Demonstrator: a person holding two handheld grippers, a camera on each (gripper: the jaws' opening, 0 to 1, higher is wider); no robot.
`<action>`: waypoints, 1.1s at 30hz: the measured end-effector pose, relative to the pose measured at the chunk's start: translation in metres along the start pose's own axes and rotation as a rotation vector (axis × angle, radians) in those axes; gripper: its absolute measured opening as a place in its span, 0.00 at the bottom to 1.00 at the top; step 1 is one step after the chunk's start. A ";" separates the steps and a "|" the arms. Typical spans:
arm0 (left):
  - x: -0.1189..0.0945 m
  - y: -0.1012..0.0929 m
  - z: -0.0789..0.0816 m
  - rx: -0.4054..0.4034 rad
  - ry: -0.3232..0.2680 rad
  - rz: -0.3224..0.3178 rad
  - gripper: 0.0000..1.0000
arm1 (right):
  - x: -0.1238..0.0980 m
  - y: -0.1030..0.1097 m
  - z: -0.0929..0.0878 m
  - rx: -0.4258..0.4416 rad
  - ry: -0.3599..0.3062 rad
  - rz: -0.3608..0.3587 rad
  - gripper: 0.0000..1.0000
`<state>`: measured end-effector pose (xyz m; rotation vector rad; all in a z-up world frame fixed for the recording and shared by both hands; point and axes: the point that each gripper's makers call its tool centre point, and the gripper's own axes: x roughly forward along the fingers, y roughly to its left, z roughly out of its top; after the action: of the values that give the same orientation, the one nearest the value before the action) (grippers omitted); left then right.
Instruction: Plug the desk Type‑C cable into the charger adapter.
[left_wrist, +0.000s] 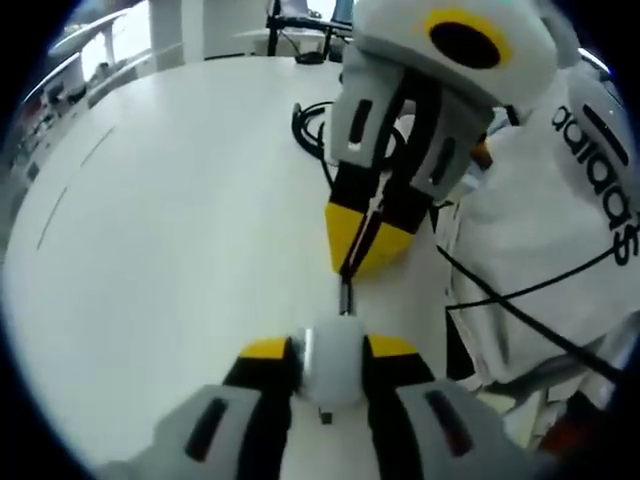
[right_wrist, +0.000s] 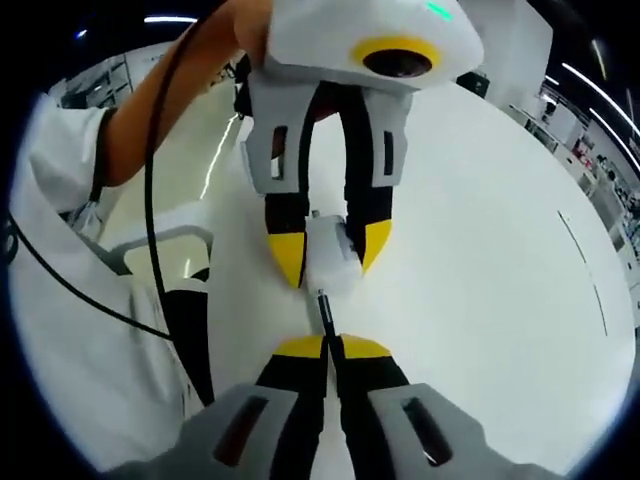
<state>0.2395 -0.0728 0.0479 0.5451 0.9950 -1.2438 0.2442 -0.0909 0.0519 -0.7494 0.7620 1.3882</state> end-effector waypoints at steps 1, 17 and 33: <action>0.001 0.000 0.001 0.005 0.002 0.001 0.26 | 0.000 0.000 0.001 0.006 0.001 0.002 0.01; -0.003 0.006 -0.004 0.001 -0.025 -0.013 0.26 | 0.000 0.004 0.004 -0.090 -0.083 0.030 0.02; -0.017 -0.003 -0.007 0.037 -0.064 -0.003 0.25 | -0.012 0.012 0.016 -0.252 -0.413 0.145 0.08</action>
<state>0.2346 -0.0592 0.0590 0.5296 0.9208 -1.2774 0.2325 -0.0836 0.0703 -0.5778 0.3245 1.7223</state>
